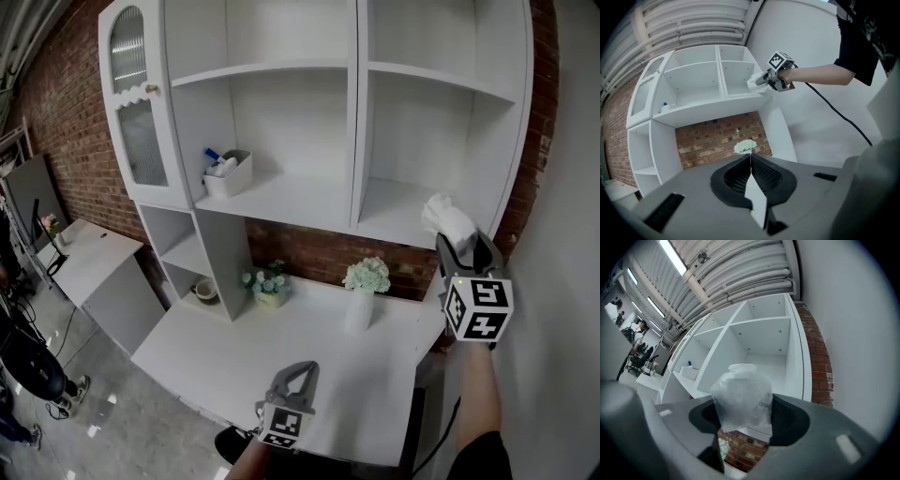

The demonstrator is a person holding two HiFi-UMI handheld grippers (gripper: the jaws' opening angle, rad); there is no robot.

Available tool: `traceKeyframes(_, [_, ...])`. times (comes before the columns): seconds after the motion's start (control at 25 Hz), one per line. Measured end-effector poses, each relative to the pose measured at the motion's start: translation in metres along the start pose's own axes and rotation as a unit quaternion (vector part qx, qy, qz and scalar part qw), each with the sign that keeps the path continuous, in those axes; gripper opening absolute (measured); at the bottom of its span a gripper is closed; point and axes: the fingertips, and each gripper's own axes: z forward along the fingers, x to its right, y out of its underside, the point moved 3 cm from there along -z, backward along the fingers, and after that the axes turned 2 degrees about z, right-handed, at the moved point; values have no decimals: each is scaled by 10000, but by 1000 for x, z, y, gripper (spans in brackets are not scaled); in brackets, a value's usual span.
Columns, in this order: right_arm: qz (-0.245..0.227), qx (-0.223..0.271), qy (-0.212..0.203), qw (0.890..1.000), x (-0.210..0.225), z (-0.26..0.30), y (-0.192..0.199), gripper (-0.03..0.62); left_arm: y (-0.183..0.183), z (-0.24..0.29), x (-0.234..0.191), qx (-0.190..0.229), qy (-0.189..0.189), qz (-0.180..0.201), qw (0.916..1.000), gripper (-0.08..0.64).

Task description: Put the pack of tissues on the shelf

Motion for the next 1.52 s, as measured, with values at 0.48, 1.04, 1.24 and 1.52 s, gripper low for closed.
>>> traceKeyframes(0.48, [58,-128,-10,9999,2,26,5,253,7,3,0,-86,-34,-55,9999,11])
traceKeyframes(1.04, [136,-469,75,9988,7,51,9,259,15,-2,-11,-207,-211,-130,9995,11])
traceKeyframes(1.24, [70,-677,163,9975,8,54,12,273,9,-1,-8,-155,-179,-84,9997,11])
traceKeyframes(1.52, [96,-740,155,9971,4,56,15,322,13,-4,-9,-182,-239,-123,9995,11])
